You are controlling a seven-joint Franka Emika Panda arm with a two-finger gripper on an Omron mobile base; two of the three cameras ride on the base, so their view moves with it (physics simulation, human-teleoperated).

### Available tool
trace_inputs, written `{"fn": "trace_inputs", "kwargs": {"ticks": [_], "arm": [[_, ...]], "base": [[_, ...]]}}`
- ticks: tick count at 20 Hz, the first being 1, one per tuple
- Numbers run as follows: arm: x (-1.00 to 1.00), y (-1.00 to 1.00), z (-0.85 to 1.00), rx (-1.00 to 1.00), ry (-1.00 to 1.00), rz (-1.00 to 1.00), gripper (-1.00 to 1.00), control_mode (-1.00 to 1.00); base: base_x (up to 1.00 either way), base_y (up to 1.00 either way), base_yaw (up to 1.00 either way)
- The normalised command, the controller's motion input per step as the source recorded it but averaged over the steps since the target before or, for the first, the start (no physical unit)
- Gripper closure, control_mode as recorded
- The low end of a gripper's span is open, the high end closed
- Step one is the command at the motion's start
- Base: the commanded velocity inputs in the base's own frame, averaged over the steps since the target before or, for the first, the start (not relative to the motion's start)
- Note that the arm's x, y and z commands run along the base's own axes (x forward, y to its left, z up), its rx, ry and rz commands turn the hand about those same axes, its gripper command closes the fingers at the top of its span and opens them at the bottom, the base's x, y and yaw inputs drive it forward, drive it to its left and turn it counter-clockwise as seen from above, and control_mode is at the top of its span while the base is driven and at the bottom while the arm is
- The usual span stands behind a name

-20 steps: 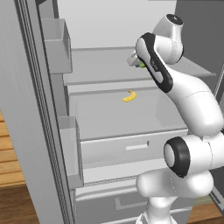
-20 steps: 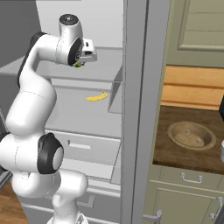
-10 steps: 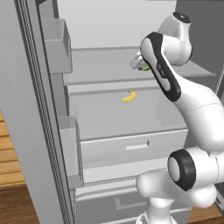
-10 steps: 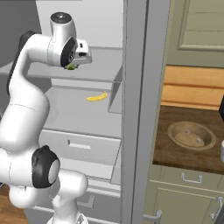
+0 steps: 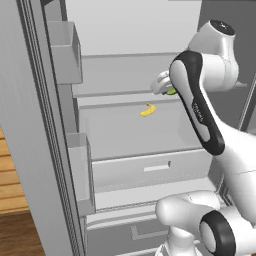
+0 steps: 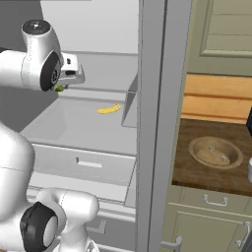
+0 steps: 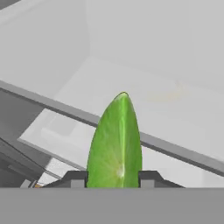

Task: Grab a lemon wedge from the fridge and one ice cube from the ice bowl, and put them in the glass of lemonade.

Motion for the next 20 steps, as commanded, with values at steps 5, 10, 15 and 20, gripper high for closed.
{"fn": "trace_inputs", "kwargs": {"ticks": [5,10,15,20], "arm": [[-1.0,0.03,-0.07,0.01,0.05,-0.01,1.0,-1.0],[-1.0,0.0,-0.31,0.02,0.13,-0.11,1.0,-1.0],[-0.76,-0.02,-0.56,0.0,0.19,-0.2,1.0,-1.0],[-0.23,-0.23,-0.42,0.0,0.13,-0.21,1.0,-1.0]], "base": [[0.0,0.0,0.0],[0.0,0.0,0.0],[0.0,0.0,0.0],[0.0,0.0,0.0]]}}
